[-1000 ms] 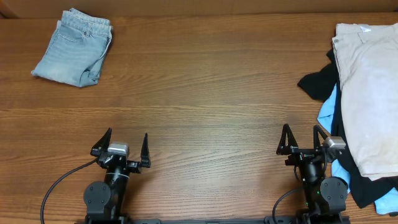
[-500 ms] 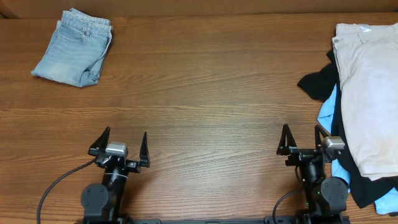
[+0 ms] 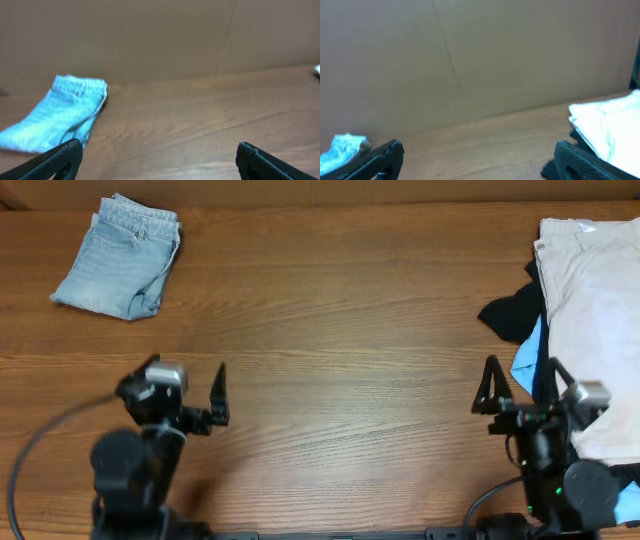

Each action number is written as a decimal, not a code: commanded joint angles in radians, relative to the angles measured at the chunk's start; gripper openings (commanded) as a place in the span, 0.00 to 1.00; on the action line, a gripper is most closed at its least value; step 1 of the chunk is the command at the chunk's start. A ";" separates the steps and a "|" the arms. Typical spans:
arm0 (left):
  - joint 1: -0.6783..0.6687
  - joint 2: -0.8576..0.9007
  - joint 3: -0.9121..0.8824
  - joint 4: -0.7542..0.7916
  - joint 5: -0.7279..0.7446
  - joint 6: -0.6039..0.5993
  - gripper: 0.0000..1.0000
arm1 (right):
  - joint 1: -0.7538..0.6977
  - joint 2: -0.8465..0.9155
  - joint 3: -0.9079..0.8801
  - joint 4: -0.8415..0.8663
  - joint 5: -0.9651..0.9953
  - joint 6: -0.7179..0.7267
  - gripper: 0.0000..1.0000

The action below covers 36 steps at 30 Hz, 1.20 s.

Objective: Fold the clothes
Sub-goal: 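Reach the right gripper to the clothes pile and grasp the beige shorts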

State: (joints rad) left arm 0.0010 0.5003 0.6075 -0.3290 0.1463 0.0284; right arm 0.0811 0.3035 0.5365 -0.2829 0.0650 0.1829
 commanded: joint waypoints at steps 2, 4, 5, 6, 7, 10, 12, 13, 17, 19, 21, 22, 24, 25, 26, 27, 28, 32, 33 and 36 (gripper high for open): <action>0.006 0.183 0.252 -0.145 0.028 -0.006 1.00 | 0.003 0.167 0.215 -0.101 0.011 -0.006 1.00; 0.006 0.272 0.372 -0.255 0.028 -0.006 1.00 | 0.003 0.261 0.322 -0.180 0.011 -0.010 1.00; 0.006 0.340 0.464 -0.342 0.028 -0.006 1.00 | 0.003 0.344 0.412 -0.250 0.011 -0.013 1.00; 0.006 0.383 0.518 -0.393 0.028 -0.006 1.00 | 0.003 0.394 0.465 -0.292 0.011 -0.017 1.00; 0.006 0.416 0.560 -0.433 0.028 -0.006 1.00 | 0.003 0.446 0.519 -0.337 0.011 -0.021 1.00; 0.006 0.517 0.674 -0.537 0.028 -0.006 1.00 | 0.003 0.590 0.665 -0.471 0.011 -0.024 1.00; 0.006 0.566 0.703 -0.557 0.027 -0.006 1.00 | 0.003 0.688 0.753 -0.551 0.011 -0.024 1.00; 0.006 0.587 0.703 -0.557 0.027 -0.006 1.00 | 0.003 0.747 0.799 -0.583 0.011 -0.024 1.00; 0.006 0.674 0.703 -0.582 0.017 -0.006 1.00 | 0.003 0.881 0.846 -0.566 0.011 -0.034 1.00; 0.006 0.717 0.703 -0.581 0.015 -0.006 1.00 | 0.003 0.935 0.846 -0.549 0.010 -0.034 1.00; 0.006 0.764 0.703 -0.583 0.016 -0.006 1.00 | 0.003 0.985 0.846 -0.538 0.012 -0.035 1.00; 0.006 0.788 0.703 -0.583 0.016 -0.006 1.00 | 0.001 1.005 0.846 -0.534 0.013 -0.035 1.00; 0.006 0.830 0.703 -0.586 0.026 -0.006 1.00 | -0.013 1.046 0.846 -0.529 0.029 -0.035 1.00; 0.006 0.850 0.703 -0.586 0.032 -0.006 1.00 | -0.024 1.062 0.846 -0.526 0.032 -0.035 1.00; 0.006 0.869 0.703 -0.586 0.032 -0.006 1.00 | -0.041 1.078 0.846 -0.523 0.035 -0.035 1.00; 0.005 0.882 0.703 -0.586 0.032 -0.006 1.00 | -0.064 1.093 0.846 -0.519 0.036 -0.035 1.00; 0.005 0.894 0.703 -0.586 0.032 -0.006 1.00 | -0.093 1.107 0.846 -0.515 0.035 -0.035 1.00; 0.005 0.909 0.703 -0.577 0.033 -0.006 1.00 | -0.257 1.160 0.846 -0.482 0.034 -0.035 1.00; 0.005 0.909 0.703 -0.571 0.037 -0.006 1.00 | -0.296 1.170 0.846 -0.470 0.034 -0.035 1.00; 0.005 0.909 0.704 -0.556 0.081 -0.005 1.00 | -0.436 1.212 0.846 -0.412 0.040 -0.035 0.96</action>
State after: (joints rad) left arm 0.0010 1.4109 1.2930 -0.8986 0.1699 0.0284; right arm -0.2234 1.4773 1.3560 -0.7395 0.0856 0.1539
